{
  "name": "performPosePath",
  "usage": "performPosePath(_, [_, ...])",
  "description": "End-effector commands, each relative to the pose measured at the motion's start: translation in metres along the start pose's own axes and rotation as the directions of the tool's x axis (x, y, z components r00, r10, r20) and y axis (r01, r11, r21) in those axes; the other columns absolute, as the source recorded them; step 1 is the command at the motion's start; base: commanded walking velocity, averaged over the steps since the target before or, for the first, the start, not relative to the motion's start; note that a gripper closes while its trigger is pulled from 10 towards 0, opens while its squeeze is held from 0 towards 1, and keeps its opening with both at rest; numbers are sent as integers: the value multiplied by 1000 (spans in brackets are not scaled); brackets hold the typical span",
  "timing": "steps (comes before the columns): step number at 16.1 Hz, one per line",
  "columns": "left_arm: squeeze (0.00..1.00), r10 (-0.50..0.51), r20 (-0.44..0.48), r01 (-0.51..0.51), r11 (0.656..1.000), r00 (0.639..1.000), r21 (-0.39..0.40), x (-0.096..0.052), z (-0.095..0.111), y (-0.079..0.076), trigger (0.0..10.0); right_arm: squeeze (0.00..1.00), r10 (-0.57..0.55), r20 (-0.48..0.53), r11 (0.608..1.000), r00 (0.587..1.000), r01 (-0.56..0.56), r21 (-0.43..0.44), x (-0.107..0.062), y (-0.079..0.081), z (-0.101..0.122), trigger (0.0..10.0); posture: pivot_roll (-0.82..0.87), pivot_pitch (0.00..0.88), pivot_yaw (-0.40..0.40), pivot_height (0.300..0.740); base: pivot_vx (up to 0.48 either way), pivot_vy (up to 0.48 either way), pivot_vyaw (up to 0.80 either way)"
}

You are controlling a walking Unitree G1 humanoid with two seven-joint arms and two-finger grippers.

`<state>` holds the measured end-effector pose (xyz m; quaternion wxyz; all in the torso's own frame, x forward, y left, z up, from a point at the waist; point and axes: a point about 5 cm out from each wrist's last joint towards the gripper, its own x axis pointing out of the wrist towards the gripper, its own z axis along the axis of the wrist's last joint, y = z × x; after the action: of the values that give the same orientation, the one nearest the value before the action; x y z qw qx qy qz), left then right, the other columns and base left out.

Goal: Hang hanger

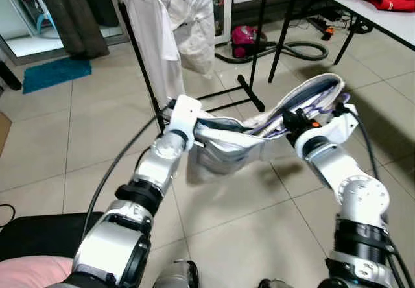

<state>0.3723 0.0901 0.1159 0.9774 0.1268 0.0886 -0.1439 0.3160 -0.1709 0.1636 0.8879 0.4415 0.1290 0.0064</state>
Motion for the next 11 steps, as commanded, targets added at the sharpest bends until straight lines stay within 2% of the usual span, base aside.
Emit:
performPosePath(1, [0,94,-39,-93,995,995,18,-2,-13,17,0,0,7,87,1000,996,-6,-20,-14,1,23,10000,38,46,92,740,0,0,0])
performPosePath(5, [0,81,-59,-79,996,995,28,-2,-22,13,39,0,11,76,999,997,-7,-44,-17,2,25,10000,31,39,88,740,0,0,0])
performPosePath(6, [0,11,-53,-10,1000,999,9,-2,-23,8,10000,0,12,64,999,998,-9,-50,-17,3,25,10000,29,34,82,740,0,0,0])
performPosePath(7, [1000,-84,-42,82,996,996,-41,-2,-22,3,10000,0,12,53,998,999,-9,-61,-16,4,25,10000,29,34,81,740,0,0,0])
performPosePath(8, [1000,-139,-35,136,988,990,-66,-1,-21,0,10000,0,9,45,997,999,-6,-73,-16,3,24,10000,29,29,76,740,0,0,0])
performPosePath(11, [1000,-168,-5,167,984,986,-63,-1,-15,3,10000,0,-17,34,993,999,20,-118,-13,-1,25,10000,27,20,68,740,0,0,0])
